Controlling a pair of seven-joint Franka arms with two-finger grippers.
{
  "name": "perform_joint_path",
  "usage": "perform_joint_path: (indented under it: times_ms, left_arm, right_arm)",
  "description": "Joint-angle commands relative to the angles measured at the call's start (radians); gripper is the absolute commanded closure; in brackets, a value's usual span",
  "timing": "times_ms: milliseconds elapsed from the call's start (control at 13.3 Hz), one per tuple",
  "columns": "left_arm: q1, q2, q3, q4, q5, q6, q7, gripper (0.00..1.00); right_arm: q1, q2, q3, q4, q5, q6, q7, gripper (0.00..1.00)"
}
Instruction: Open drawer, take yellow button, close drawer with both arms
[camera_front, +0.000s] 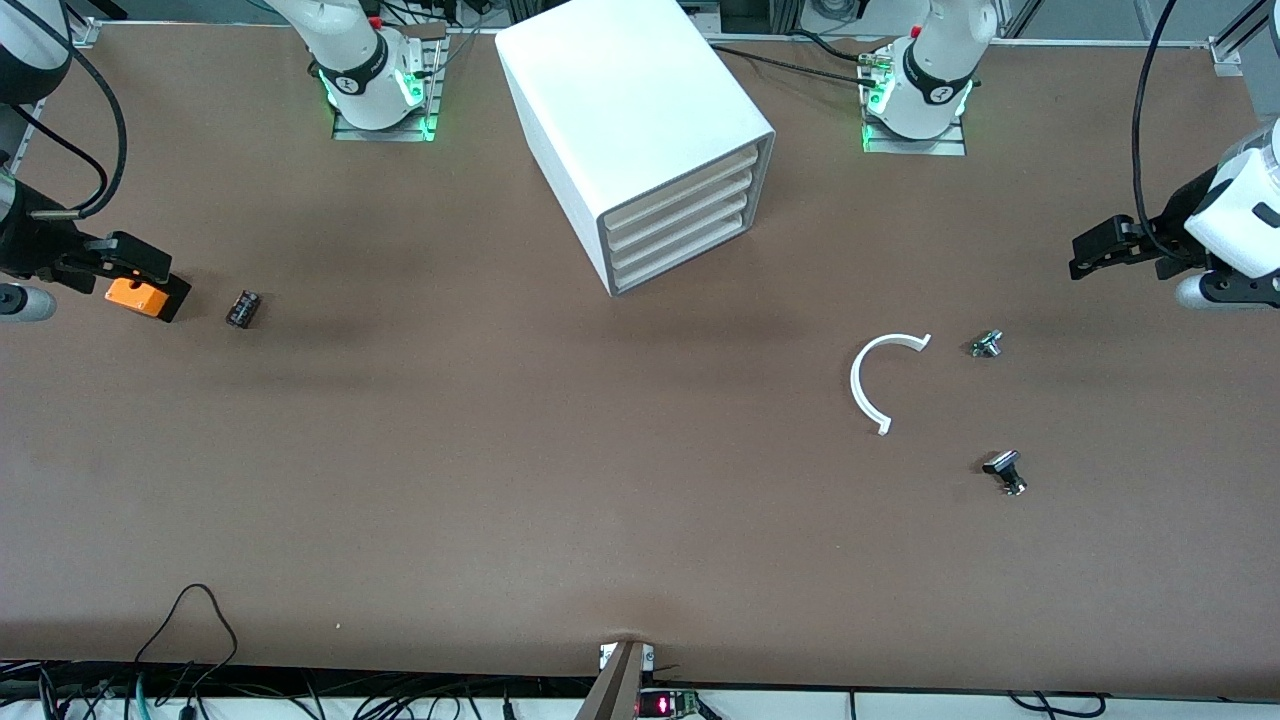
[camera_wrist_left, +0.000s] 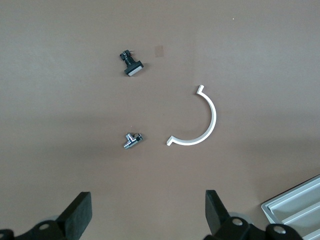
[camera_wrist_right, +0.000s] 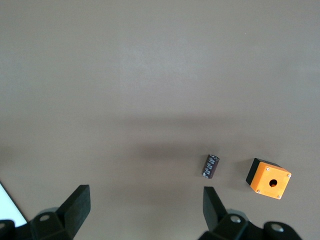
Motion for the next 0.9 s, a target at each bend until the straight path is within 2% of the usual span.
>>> perform_joint_path:
  times_ms: [0,225,826]
  left_arm:
    - [0.014,-0.003,-0.004,-0.003,-0.031,0.004,0.018,0.0]
    - [0.018,0.033,-0.002,0.056,-0.039,-0.003,0.011,0.0]
    - [0.018,0.032,-0.004,0.058,-0.039,-0.031,0.006,0.0]
  right_arm:
    - [-0.001,0.0,0.004,0.016,-0.004,-0.009,-0.001,0.0]
    - [-0.002,0.002,0.004,0.016,-0.006,-0.008,-0.002,0.0]
    - [-0.002,0.002,0.003,0.016,-0.003,-0.012,-0.001,0.0]
